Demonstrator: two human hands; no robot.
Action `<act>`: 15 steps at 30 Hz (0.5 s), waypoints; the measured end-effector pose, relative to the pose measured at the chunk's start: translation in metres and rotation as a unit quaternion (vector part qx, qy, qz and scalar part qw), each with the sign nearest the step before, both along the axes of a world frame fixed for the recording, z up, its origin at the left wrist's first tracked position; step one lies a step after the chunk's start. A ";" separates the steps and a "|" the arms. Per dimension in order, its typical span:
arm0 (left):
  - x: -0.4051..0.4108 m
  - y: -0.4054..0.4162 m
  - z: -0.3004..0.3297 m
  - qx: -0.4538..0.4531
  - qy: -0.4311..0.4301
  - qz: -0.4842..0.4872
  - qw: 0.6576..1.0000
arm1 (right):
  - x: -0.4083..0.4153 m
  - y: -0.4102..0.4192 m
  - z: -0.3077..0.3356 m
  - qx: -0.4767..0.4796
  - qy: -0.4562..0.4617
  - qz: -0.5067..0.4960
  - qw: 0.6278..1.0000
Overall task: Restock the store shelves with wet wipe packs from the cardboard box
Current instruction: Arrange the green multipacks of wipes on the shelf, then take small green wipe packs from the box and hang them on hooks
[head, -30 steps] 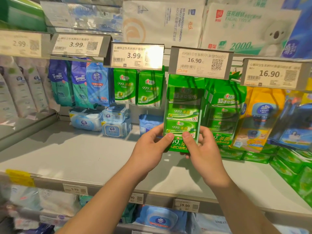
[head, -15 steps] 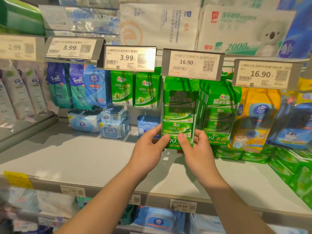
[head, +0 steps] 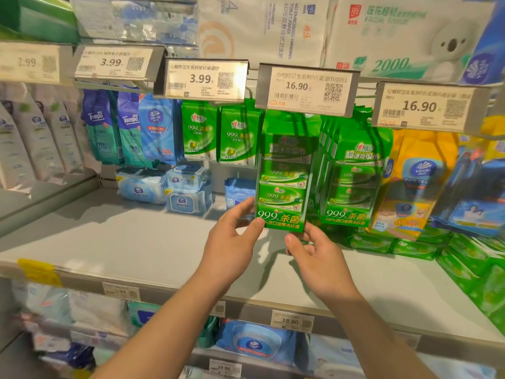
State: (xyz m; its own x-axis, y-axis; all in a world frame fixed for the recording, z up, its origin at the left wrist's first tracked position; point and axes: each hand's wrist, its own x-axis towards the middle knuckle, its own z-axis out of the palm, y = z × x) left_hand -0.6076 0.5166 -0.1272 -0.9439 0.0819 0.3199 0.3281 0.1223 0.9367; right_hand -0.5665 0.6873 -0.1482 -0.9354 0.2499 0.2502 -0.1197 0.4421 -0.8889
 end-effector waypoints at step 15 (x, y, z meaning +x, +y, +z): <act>0.053 -0.012 -0.013 -0.024 -0.047 0.082 0.995 | 0.013 0.008 -0.034 -0.070 -0.047 0.027 0.996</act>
